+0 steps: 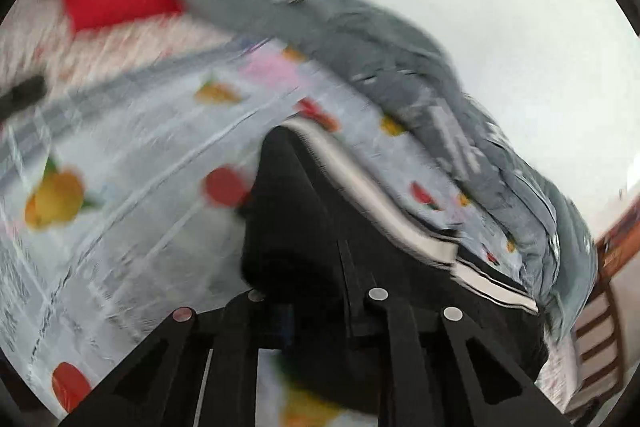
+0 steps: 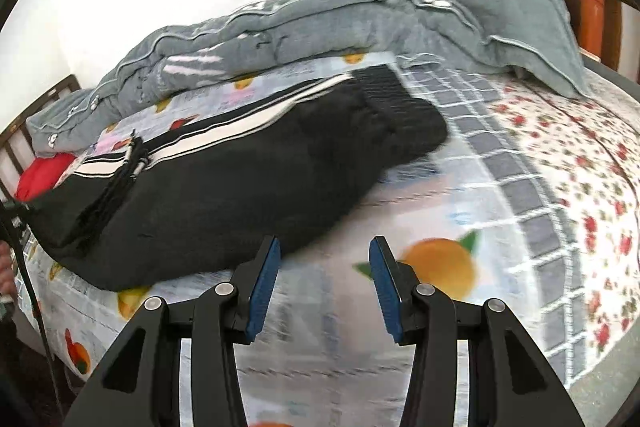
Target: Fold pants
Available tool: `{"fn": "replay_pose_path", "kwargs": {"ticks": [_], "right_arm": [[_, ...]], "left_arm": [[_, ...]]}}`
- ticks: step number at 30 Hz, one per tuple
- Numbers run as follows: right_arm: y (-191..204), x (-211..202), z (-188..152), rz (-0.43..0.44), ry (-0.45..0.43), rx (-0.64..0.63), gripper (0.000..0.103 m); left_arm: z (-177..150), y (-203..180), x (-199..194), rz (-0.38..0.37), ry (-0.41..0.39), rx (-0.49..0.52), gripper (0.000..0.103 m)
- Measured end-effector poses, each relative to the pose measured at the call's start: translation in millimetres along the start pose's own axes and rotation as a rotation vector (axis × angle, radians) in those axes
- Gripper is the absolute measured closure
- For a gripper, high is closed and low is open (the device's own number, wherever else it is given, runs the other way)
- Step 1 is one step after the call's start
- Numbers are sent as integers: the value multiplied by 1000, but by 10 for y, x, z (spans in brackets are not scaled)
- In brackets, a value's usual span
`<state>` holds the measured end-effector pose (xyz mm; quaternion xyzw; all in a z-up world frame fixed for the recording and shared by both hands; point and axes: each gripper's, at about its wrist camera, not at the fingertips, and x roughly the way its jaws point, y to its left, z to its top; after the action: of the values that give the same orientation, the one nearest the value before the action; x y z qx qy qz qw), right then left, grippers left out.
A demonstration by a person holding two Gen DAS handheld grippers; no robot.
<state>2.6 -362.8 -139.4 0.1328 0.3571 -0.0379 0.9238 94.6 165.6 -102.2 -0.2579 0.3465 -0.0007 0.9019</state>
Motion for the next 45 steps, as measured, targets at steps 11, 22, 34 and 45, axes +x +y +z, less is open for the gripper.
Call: {"fn": "replay_pose_path", "kwargs": {"ticks": [11, 22, 34, 45], "right_arm": [[-590, -319, -65, -64, -38, 63, 57], [-373, -442, -120, -36, -23, 7, 57], [257, -63, 273, 228, -30, 9, 47], [510, 760, 251, 273, 106, 99, 65]], "left_arm": [[-749, -2193, 84, -231, 71, 384, 88], [-1681, -2759, 619, -427, 392, 452, 87], [-948, -1577, -221, -291, 117, 488, 30], [-1515, -1231, 99, -170, 231, 557, 30]]}}
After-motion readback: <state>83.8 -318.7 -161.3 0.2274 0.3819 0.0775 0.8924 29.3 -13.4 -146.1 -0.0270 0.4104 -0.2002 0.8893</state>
